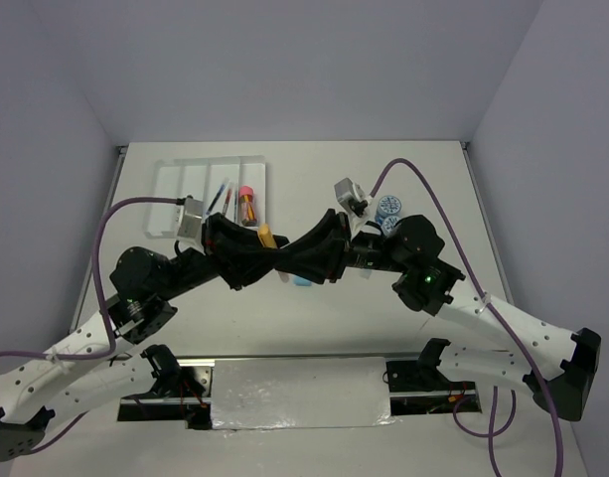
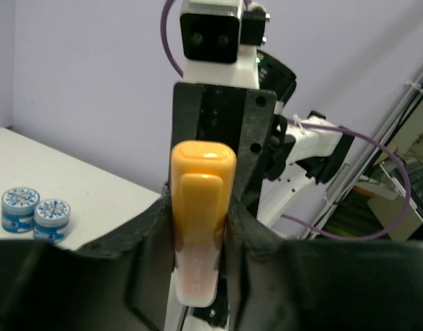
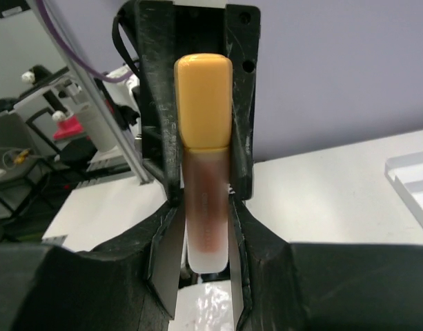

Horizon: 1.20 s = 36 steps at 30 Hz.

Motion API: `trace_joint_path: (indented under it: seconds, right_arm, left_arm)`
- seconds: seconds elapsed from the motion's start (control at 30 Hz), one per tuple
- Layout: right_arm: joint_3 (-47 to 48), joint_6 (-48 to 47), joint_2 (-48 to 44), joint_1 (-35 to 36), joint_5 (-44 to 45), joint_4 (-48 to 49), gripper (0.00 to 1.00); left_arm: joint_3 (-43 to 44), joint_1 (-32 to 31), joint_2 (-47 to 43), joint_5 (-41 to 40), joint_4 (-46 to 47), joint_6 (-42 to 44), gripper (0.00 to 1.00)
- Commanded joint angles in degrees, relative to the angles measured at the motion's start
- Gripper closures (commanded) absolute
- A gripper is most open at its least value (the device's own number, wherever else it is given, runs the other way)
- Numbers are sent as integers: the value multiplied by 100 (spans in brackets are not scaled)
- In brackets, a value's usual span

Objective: Sort the stationery into containers
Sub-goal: Close the pen cap on the pen.

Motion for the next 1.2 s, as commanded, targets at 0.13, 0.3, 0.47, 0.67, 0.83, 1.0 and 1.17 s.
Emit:
trace_joint_path:
  seconds: [0.13, 0.3, 0.47, 0.67, 0.83, 1.0, 1.17]
  right_arm:
    - [45, -210, -57, 26, -199, 364, 100]
    - [-70, -298, -57, 18, -410, 408, 100]
    - [-158, -369, 92, 18, -823, 452, 48]
    - [-97, -290, 382, 18, -990, 539, 38]
    - [61, -307, 374, 18, -955, 505, 41]
    - [132, -351, 295, 18, -833, 399, 60]
    - [35, -448, 224, 18, -420, 267, 86]
  left_arm:
    - [113, -12, -77, -108, 157, 53, 99]
    - [175, -12, -157, 14, 253, 106, 100]
    - [201, -12, -52, 742, 701, 71, 100]
    - [403, -12, 194, 1578, 913, 27, 100]
    - [491, -12, 256, 1544, 605, 115, 100]
    - [421, -12, 248, 1141, 403, 229, 100]
    - [596, -12, 318, 393, -61, 325, 100]
